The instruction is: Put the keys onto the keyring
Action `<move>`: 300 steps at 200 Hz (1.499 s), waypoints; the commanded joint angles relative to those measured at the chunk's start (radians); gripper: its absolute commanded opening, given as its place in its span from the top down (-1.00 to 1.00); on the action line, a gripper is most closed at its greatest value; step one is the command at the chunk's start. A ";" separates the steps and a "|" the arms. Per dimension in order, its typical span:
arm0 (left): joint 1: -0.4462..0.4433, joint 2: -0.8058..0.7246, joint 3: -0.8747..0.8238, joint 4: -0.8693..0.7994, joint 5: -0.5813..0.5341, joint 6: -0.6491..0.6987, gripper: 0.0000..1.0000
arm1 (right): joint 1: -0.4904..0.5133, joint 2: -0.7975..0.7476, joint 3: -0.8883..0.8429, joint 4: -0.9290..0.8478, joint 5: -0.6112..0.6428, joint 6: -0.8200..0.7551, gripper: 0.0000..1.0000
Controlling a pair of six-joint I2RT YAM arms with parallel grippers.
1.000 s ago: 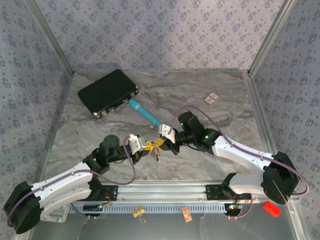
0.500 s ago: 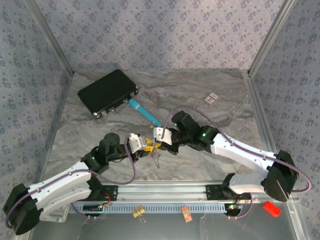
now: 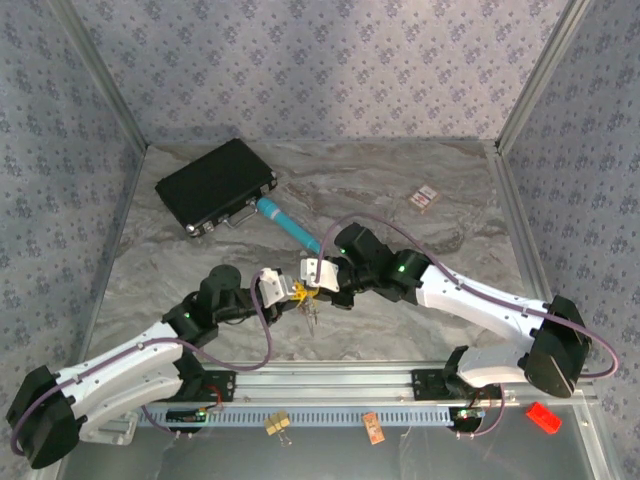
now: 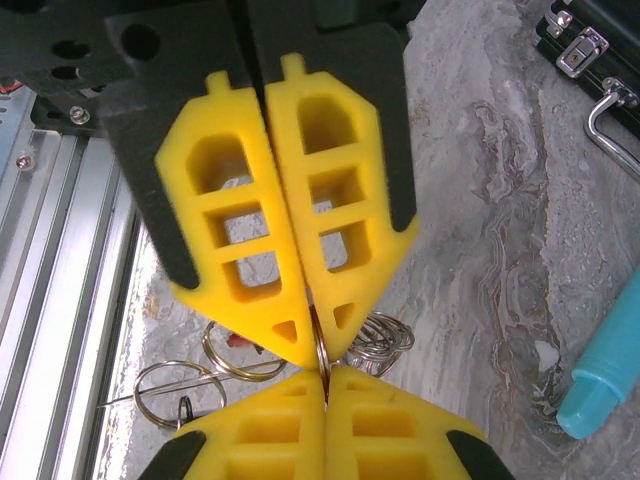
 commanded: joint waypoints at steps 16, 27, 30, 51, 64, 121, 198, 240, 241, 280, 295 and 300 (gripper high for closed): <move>-0.002 -0.001 0.023 0.009 0.018 0.015 1.00 | -0.016 -0.050 -0.016 0.067 -0.071 0.047 0.95; -0.001 -0.006 0.012 0.029 0.020 0.011 1.00 | -0.043 -0.068 -0.053 0.110 -0.101 0.084 0.65; -0.002 -0.006 0.010 0.039 0.020 0.009 1.00 | -0.052 -0.074 -0.064 0.125 -0.112 0.095 0.55; -0.003 -0.006 -0.021 0.138 0.024 -0.018 1.00 | -0.101 -0.095 -0.122 0.186 -0.177 0.160 0.39; -0.002 0.000 -0.028 0.164 0.033 -0.026 1.00 | -0.109 -0.095 -0.130 0.188 -0.197 0.177 0.38; -0.002 0.000 -0.044 0.190 0.042 -0.023 1.00 | -0.126 -0.085 -0.164 0.201 -0.217 0.188 0.40; -0.002 -0.005 -0.042 0.186 0.051 -0.027 1.00 | -0.129 -0.057 -0.151 0.199 -0.222 0.178 0.44; -0.002 -0.007 -0.044 0.184 0.054 -0.029 1.00 | -0.128 -0.047 -0.141 0.192 -0.224 0.172 0.54; -0.002 -0.007 -0.044 0.185 0.055 -0.030 1.00 | -0.128 -0.046 -0.141 0.192 -0.224 0.172 0.55; -0.002 -0.018 -0.052 0.186 0.055 -0.036 1.00 | -0.129 -0.035 -0.133 0.175 -0.236 0.158 0.68; -0.002 -0.019 -0.053 0.186 0.052 -0.037 1.00 | -0.129 -0.029 -0.127 0.167 -0.237 0.153 0.79; -0.001 -0.022 -0.053 0.185 0.050 -0.037 1.00 | -0.129 -0.029 -0.126 0.164 -0.239 0.152 0.83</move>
